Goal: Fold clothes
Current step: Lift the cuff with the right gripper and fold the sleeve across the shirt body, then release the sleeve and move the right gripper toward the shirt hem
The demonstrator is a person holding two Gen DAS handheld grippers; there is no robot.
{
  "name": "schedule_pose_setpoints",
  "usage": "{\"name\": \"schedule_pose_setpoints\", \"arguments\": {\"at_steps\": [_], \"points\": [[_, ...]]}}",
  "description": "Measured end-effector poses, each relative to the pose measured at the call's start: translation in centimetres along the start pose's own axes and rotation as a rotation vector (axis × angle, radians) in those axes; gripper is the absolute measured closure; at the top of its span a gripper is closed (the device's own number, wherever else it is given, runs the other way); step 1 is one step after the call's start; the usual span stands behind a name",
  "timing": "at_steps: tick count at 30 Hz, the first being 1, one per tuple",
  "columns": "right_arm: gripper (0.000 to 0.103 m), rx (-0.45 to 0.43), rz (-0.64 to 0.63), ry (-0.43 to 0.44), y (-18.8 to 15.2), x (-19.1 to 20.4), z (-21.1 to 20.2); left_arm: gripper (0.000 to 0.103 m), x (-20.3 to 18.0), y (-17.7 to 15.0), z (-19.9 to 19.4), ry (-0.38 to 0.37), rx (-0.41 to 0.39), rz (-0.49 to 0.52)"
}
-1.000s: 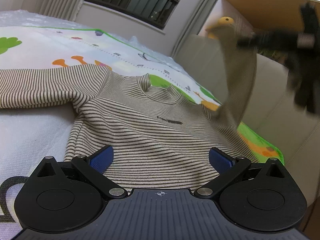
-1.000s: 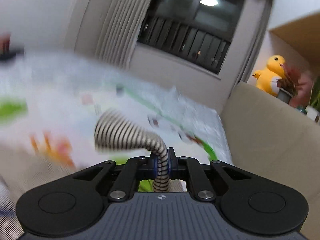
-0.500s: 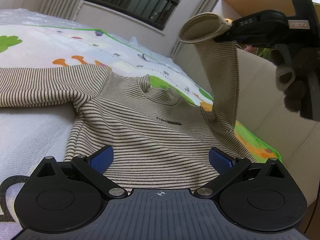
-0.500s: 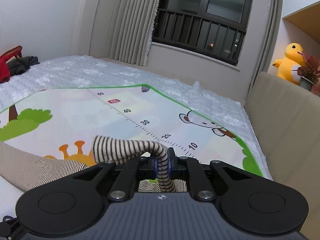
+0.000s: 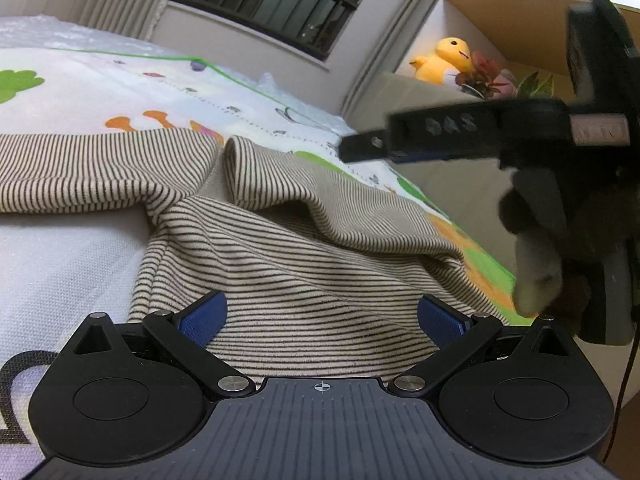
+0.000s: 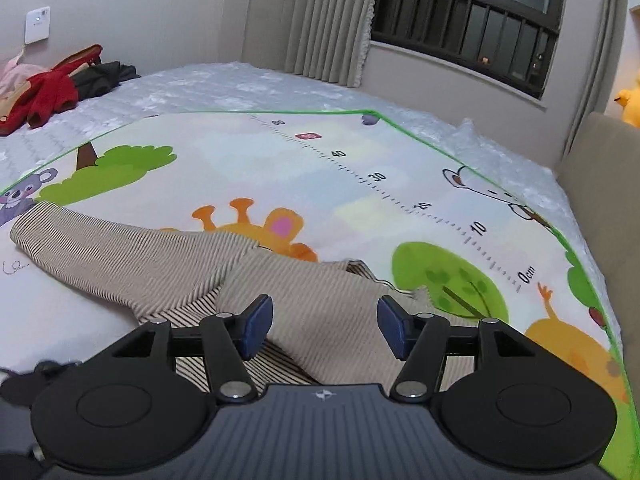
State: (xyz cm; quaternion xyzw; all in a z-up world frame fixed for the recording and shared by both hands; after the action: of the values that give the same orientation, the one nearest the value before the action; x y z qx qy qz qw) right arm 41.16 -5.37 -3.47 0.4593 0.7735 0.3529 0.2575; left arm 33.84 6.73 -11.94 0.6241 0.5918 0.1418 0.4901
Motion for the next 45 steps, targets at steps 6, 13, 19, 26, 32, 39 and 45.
{"name": "schedule_pose_setpoints", "arguments": {"at_steps": [6, 13, 19, 26, 32, 39, 45], "points": [[0.061, -0.054, 0.212, -0.087, -2.5, -7.6, -2.3, 0.000, 0.0, 0.0, 0.1, 0.002, 0.001, 0.002], [0.051, 0.027, 0.350, -0.111, -12.0, -11.9, -0.1, 0.000, 0.0, 0.1, 0.1, 0.008, 0.007, 0.005], [0.047, -0.058, 0.435, -0.069, -13.3, -12.8, -1.1, 0.000, -0.4, 0.2, 0.3, 0.037, 0.040, 0.032], [0.026, -0.080, 0.393, -0.133, -13.0, -12.3, -1.3, 0.000, -4.0, 4.0, -1.0, 0.058, -0.039, 0.126], [0.009, -0.098, 0.420, -0.082, -13.1, -12.5, -1.4, 0.000, -7.8, 7.9, 3.7, 0.030, -0.009, 0.218], [0.000, -0.123, 0.473, -0.065, -13.5, -13.3, -1.6, 0.000, -1.1, 5.4, 8.3, 0.302, 0.095, 0.184], [0.000, -0.181, 0.528, -0.011, -13.8, -13.8, -2.5, 0.000, 1.2, 6.6, 2.7, 0.339, -0.025, 0.100]]}}
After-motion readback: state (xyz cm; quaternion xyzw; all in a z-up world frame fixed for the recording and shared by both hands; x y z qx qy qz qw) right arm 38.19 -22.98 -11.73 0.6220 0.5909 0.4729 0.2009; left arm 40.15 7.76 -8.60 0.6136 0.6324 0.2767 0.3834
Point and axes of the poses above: each gripper's, at about its wrist camera, not at the fingertips, and z roughly the way its jaws point, x to its left, y to its top, the point moved 7 cm from there along z, roughly the way its jaws point, and after that the axes turned 7 degrees about y, right-handed, at the moved point
